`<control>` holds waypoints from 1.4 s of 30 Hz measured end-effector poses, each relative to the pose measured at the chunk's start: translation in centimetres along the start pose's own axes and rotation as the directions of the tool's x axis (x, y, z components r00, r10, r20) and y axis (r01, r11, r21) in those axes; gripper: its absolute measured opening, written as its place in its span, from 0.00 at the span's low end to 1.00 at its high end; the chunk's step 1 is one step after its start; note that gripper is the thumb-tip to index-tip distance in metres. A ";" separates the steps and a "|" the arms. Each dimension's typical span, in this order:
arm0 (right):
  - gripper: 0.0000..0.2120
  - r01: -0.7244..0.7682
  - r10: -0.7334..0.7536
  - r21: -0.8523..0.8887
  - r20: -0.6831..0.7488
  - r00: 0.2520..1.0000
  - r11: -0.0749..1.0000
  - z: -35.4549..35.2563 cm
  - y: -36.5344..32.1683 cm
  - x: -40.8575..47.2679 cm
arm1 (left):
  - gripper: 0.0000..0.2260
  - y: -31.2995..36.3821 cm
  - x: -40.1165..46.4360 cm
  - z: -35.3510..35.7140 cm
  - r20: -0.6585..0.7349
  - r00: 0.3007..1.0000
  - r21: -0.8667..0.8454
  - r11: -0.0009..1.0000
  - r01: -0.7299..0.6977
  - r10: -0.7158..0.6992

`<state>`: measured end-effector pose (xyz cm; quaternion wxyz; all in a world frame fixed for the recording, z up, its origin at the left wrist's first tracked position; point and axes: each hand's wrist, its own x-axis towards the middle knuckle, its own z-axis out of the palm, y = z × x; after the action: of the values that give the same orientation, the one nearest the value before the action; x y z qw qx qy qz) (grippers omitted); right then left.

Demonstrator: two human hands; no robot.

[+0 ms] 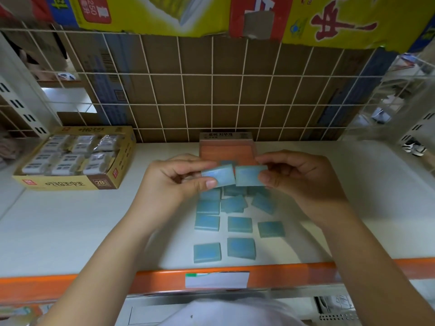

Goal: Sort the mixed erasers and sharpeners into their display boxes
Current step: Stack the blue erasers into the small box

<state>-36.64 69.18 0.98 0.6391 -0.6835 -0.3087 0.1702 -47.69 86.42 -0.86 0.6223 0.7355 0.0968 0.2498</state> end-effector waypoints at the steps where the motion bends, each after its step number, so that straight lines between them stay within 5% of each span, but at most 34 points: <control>1: 0.12 0.003 -0.003 -0.020 0.010 1.000 1.000 -0.1 -0.1 0.5 | 0.13 0.2 0.5 0.0 -0.010 1.000 0.001 1.000 0.010 -0.010; 6: 0.09 0.040 -0.050 -0.201 -0.044 0.998 0.979 0.0 1.4 5.7 | 0.17 -0.6 5.8 -0.1 -0.106 0.991 0.079 0.993 0.091 -0.082; 12: 0.09 -0.076 0.059 -0.451 -0.052 0.997 0.889 1.8 5.5 10.7 | 0.17 -5.6 10.4 -0.1 -0.057 0.975 0.132 0.966 0.221 -0.215; 16: 0.09 -0.125 0.104 -0.537 -0.069 0.992 0.834 2.3 7.1 11.9 | 0.12 -7.9 11.0 0.2 -0.054 0.963 0.336 0.903 0.267 -0.265; 23: 0.07 -0.176 0.151 -0.568 -0.090 0.984 0.804 2.4 8.3 12.9 | 0.07 -8.7 11.3 0.1 -0.025 0.976 0.487 0.850 0.202 -0.217; 27: 0.04 -0.198 0.162 -0.627 -0.116 0.980 0.753 2.6 8.7 13.4 | 0.08 -8.6 11.7 0.2 0.049 0.987 0.702 0.708 0.074 -0.152; 31: 0.06 -0.167 0.153 -0.769 -0.090 0.984 0.618 2.9 9.4 13.8 | 0.08 -8.9 12.1 0.2 0.128 0.988 0.833 0.550 -0.058 -0.091; 36: 0.09 -0.078 0.087 -0.880 -0.043 0.995 0.468 3.5 9.5 13.6 | 0.09 -9.5 12.4 0.2 0.143 0.988 0.875 0.476 -0.095 -0.066; 39: 0.08 -0.080 0.084 -0.880 -0.046 0.995 0.469 3.7 9.4 13.3 | 0.16 -9.4 12.2 0.1 0.143 0.990 0.872 0.475 -0.119 -0.015; 42: 0.12 -0.056 0.054 -0.831 -0.031 0.998 0.553 3.0 8.3 11.9 | 0.12 -8.3 10.9 -0.1 0.164 0.986 0.852 0.497 -0.163 0.042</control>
<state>-27.90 79.16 -5.57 0.2360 -0.9136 -0.3303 0.0238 -37.00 93.11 -6.14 0.1616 0.9656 0.1264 0.1597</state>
